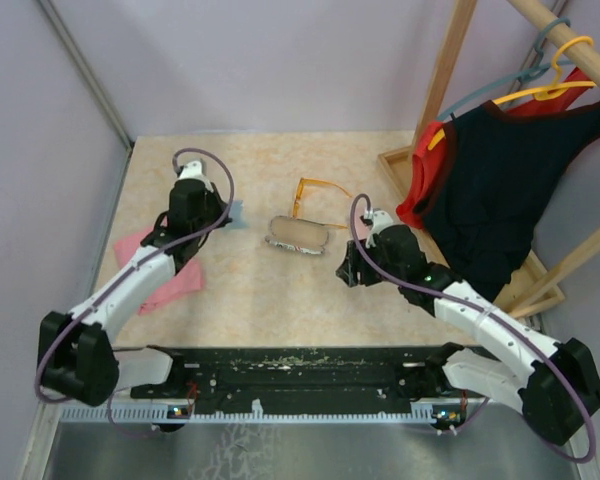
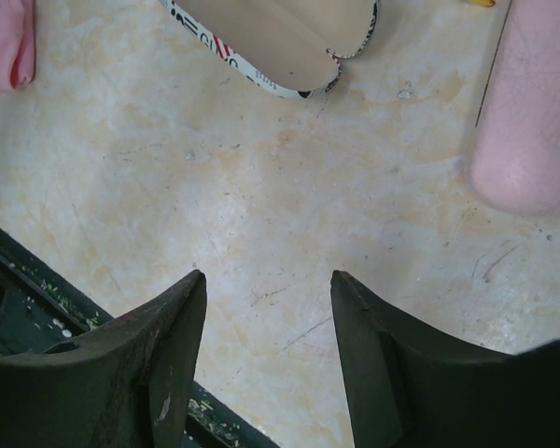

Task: Organize the sunglasses
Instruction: Adjust the glasses cleaning cloth at the center of the board.

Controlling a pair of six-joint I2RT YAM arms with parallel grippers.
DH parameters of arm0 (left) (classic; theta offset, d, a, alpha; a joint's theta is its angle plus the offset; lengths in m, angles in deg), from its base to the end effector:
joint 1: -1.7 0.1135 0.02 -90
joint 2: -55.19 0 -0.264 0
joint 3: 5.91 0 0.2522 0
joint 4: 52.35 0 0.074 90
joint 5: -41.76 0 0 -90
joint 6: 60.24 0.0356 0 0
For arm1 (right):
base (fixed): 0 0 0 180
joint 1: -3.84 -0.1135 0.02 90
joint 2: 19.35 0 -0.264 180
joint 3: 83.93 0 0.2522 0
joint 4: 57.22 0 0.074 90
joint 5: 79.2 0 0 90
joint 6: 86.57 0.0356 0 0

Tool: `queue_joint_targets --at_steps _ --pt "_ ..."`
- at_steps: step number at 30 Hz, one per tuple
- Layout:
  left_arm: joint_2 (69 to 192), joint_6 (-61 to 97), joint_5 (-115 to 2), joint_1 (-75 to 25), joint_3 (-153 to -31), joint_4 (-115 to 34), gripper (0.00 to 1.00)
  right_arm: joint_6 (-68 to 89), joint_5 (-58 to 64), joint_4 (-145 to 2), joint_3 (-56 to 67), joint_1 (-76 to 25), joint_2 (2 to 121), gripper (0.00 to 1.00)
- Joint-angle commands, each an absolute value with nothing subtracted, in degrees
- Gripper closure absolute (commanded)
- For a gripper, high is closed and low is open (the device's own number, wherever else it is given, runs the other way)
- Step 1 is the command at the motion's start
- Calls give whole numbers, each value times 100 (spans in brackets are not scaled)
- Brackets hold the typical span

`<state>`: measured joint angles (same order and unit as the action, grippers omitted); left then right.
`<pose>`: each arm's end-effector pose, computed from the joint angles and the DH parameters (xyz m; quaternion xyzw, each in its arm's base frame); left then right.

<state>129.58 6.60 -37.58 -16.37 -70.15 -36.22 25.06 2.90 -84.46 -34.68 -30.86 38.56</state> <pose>0.2824 -0.0852 0.2751 -0.0865 0.8427 -0.1112 0.5197 0.1761 0.1279 0.2351 -0.1322 0.8792 0.2682 0.3710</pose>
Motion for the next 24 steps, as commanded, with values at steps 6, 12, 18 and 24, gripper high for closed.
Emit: queue_joint_targets --at_steps 6,12,18,24 --pt "11863 811 -4121 -3152 -7253 -2586 99 2671 1322 -8782 -2792 -3053 3263 44" --pt "12006 709 -5220 -3856 -7270 -3167 99 2586 2149 -9182 -2539 -3048 3044 44" --pt "12627 623 -5898 -4774 -7483 -3824 99 2633 3029 -9440 -2467 -3046 2644 44" --pt "12875 715 -6514 -4913 -6703 -4184 99 2765 3086 -9445 -2663 -3044 2286 44"
